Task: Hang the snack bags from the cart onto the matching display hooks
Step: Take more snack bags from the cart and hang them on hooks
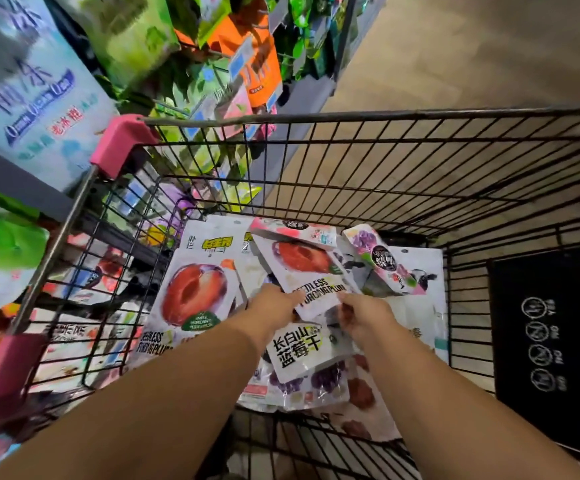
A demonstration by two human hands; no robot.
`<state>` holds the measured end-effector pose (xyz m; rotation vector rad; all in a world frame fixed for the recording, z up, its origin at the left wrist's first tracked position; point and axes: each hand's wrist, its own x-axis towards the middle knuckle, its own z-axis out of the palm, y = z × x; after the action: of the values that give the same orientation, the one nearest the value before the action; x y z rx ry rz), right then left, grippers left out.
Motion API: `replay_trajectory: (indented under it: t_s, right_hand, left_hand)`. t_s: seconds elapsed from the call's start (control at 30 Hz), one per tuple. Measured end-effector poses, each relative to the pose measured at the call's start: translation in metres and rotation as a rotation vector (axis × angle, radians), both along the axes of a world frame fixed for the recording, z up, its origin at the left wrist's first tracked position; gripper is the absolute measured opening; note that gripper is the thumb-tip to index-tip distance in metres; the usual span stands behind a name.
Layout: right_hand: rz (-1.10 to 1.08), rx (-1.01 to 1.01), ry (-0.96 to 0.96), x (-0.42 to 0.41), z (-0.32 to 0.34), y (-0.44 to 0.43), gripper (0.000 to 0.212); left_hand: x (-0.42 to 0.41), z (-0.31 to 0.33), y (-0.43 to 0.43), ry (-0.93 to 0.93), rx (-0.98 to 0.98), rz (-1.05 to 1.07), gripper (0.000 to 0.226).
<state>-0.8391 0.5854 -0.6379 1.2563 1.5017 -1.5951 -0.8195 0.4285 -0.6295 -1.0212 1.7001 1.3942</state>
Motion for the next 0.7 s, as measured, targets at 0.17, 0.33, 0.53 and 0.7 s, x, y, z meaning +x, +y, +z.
replay_trajectory:
  t_s: [0.17, 0.33, 0.53, 0.7]
  right_hand:
    - [0.065, -0.164, 0.006, 0.013, 0.015, -0.022, 0.015]
    - [0.09, -0.208, -0.008, 0.028, 0.026, -0.036, 0.007]
    - [0.369, -0.26, -0.108, 0.042, 0.048, -0.045, 0.016]
    - [0.611, -0.035, 0.068, 0.042, 0.059, -0.059, 0.04]
  left_hand:
    - [0.0, 0.003, -0.004, -0.026, 0.184, 0.394, 0.051]
    - [0.008, 0.005, -0.029, -0.047, 0.222, 0.501, 0.035]
    - [0.021, 0.029, -0.061, 0.081, 0.183, 0.456, 0.013]
    - [0.035, 0.058, -0.094, 0.229, 0.141, 0.362, 0.028]
